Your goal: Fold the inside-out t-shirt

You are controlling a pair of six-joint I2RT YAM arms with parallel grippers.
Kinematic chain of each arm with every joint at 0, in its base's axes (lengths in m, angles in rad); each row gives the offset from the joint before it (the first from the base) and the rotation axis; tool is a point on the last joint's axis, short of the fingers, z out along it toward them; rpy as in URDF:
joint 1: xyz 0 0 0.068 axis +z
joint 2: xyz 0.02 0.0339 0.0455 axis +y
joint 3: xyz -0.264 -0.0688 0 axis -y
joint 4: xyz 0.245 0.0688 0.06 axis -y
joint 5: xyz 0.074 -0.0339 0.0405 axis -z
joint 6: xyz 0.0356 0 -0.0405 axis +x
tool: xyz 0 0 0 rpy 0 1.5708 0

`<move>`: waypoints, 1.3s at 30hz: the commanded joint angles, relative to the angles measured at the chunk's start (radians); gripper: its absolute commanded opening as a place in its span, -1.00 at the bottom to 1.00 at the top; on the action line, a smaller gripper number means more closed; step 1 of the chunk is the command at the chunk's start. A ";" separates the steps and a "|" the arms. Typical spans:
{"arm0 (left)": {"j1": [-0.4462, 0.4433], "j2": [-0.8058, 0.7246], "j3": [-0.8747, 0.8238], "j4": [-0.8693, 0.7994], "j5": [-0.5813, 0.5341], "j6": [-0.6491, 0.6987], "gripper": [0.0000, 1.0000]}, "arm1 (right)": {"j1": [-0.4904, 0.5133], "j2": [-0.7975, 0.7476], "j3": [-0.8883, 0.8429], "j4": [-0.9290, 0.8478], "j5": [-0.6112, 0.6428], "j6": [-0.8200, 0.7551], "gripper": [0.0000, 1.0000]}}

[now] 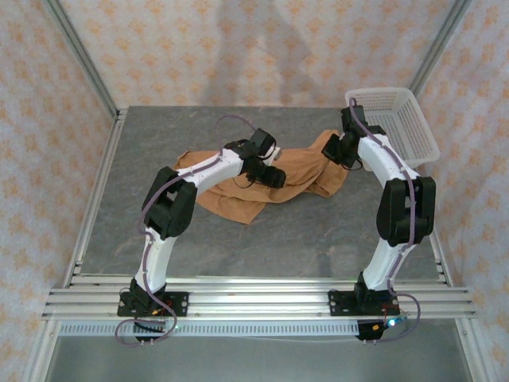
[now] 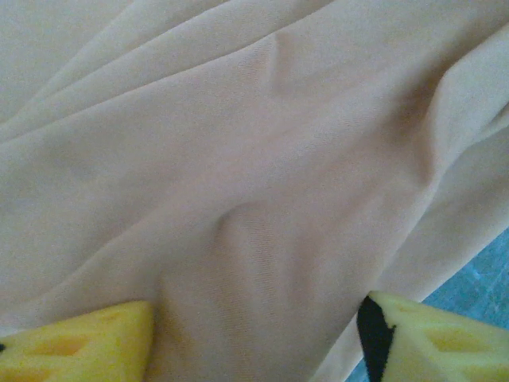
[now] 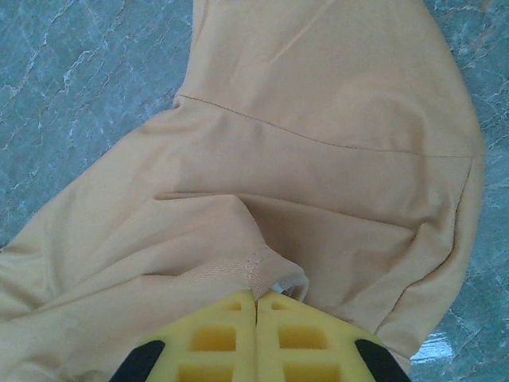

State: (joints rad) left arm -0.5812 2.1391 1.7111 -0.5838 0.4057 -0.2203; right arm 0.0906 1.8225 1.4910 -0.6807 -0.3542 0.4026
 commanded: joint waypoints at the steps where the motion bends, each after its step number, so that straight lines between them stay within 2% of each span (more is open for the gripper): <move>1: -0.002 0.036 0.051 -0.055 -0.039 0.019 -0.21 | 0.001 -0.004 0.030 -0.011 0.000 -0.003 -1.00; 5: -0.002 0.012 0.059 -0.047 -0.050 -0.010 -0.97 | 0.001 -0.013 0.010 -0.012 0.017 -0.016 -1.00; 10: -0.003 -0.053 0.093 -0.068 -0.075 -0.022 -1.00 | 0.001 0.016 0.029 -0.025 0.033 -0.034 -1.00; 17: 0.004 -0.119 0.147 -0.041 -0.130 -0.100 -1.00 | 0.000 0.106 0.154 -0.109 0.140 -0.088 -1.00; 22: 0.006 -0.080 0.200 -0.038 -0.075 -0.140 -1.00 | 0.000 0.126 0.172 -0.122 0.082 -0.081 -0.97; 24: 0.004 -0.069 0.203 -0.036 -0.061 -0.146 -1.00 | 0.000 0.118 0.163 -0.118 0.048 -0.071 -0.75; 26: 0.004 -0.063 0.200 -0.032 -0.053 -0.151 -1.00 | 0.000 0.098 0.150 -0.117 0.005 -0.062 -0.34; 27: 0.003 -0.061 0.199 -0.032 -0.048 -0.151 -1.00 | 0.001 0.086 0.143 -0.118 -0.008 -0.058 -0.24; 29: 0.004 -0.054 0.197 -0.031 -0.039 -0.153 -1.00 | 0.006 0.039 0.112 -0.114 -0.024 -0.046 -0.19; 32: 0.004 -0.043 0.200 -0.035 -0.033 -0.154 -1.00 | 0.034 -0.046 0.023 -0.069 -0.040 -0.017 -0.27; 36: 0.004 -0.029 0.215 -0.047 -0.032 -0.152 -1.00 | 0.145 -0.160 -0.171 0.104 -0.088 0.101 -0.75; 39: 0.004 -0.020 0.222 -0.054 -0.031 -0.152 -1.00 | 0.243 -0.193 -0.297 0.310 -0.122 0.225 -0.87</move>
State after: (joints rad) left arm -0.5808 2.0979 1.8965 -0.6174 0.3622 -0.3672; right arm 0.2577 1.6569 1.2762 -0.5789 -0.4236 0.4961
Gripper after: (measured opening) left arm 0.058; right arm 0.070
